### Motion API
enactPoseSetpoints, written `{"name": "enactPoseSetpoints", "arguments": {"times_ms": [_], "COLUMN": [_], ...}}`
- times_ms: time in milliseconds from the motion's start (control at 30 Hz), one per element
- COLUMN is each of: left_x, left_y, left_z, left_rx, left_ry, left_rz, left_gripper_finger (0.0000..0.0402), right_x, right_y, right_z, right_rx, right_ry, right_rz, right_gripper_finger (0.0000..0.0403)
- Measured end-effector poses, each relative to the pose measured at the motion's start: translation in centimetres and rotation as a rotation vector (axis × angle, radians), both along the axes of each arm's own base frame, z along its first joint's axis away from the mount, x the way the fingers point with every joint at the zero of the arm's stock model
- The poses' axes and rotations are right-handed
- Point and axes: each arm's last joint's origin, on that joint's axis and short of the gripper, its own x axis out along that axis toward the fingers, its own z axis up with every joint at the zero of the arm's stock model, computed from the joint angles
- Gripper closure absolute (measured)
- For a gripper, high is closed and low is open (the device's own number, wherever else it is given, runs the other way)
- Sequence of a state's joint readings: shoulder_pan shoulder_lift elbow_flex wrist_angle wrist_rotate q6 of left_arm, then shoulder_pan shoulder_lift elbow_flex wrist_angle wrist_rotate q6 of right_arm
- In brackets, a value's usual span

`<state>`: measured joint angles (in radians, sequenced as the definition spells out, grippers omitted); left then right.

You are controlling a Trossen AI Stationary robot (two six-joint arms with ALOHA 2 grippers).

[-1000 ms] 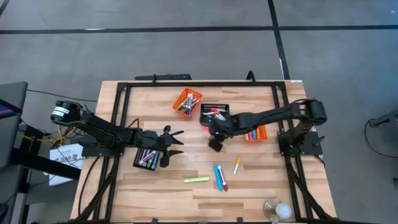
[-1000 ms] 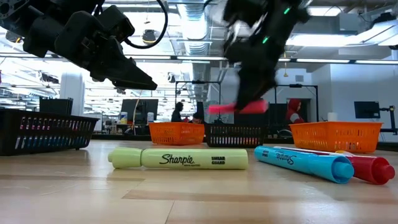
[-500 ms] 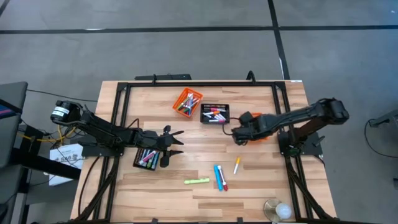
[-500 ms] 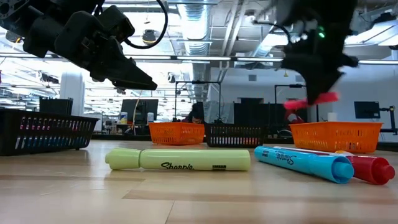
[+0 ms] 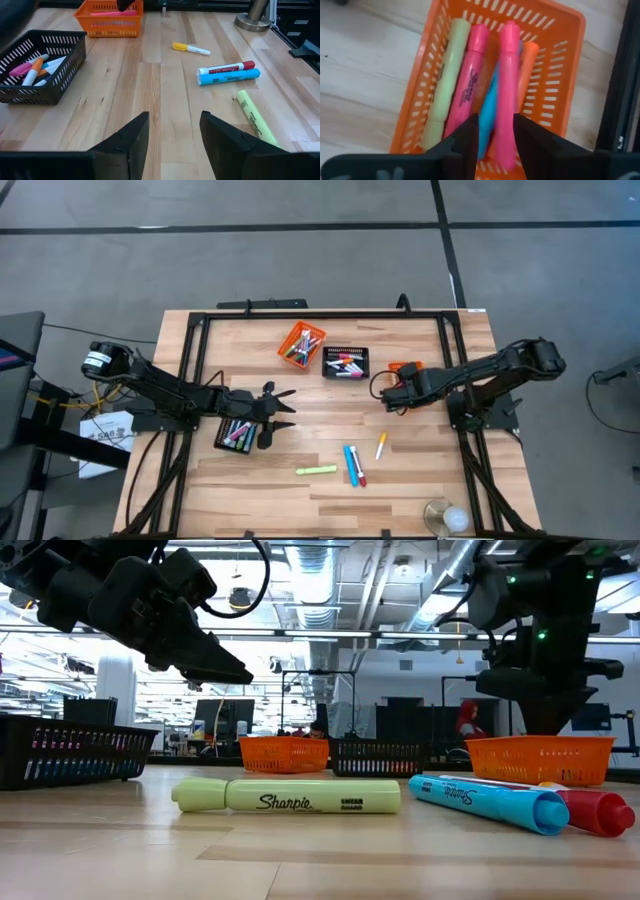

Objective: Pick & Place Markers
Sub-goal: Put the light green highlighter into the right orange bin

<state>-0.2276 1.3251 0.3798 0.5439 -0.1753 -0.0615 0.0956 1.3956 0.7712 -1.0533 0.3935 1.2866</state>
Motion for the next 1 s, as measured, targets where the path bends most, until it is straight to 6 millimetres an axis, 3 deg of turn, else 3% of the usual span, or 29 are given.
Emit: {"name": "enactPoseSetpoints", "arguments": {"times_ms": [267,467,767,1000], "left_x": [0.1,1.0,6.2,7.9], "left_y": [-0.6,-3.3,-6.5,-7.5], "left_z": [0.2,-0.8,-4.1,-6.2], "left_rx": [-0.133,-0.181,-0.126,-0.166], "left_ry": [-0.019,-0.107,-0.011,0.05], "left_rz": [-0.04,-0.16,-0.226,-0.243], "left_gripper_finger": [0.023,0.023,0.023,0.023], "right_x": [0.4,1.8,4.0,5.1], "right_y": [0.0,-0.1,0.0,0.1], "right_z": [0.0,0.1,0.6,1.7], "right_rx": [-0.003,-0.093,-0.159,-0.209], "right_ry": [-0.01,-0.12,-0.244,-0.228], "right_rz": [0.075,0.169,0.385,0.588], "right_gripper_finger": [0.0243,0.022,0.0218,0.023]}}
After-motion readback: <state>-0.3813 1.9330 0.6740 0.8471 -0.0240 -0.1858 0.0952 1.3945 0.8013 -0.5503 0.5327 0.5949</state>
